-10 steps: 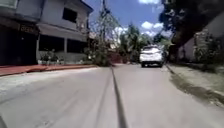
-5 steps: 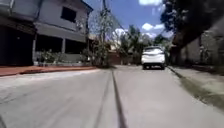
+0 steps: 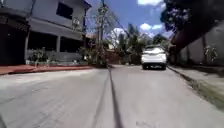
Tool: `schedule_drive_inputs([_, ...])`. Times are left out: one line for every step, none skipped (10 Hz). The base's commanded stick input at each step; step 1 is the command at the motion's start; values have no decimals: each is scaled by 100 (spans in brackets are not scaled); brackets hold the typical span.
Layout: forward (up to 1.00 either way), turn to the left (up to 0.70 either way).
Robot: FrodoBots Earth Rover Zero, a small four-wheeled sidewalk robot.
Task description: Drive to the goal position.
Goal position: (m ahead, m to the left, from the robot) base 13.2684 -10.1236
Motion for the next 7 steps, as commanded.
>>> schedule_drive_inputs([100,-11])
schedule_drive_inputs([100,-3])
schedule_drive_inputs([100,-1])
schedule_drive_inputs([100,0])
schedule_drive_inputs([100,-4])
schedule_drive_inputs([100,-4])
schedule_drive_inputs([100,-12])
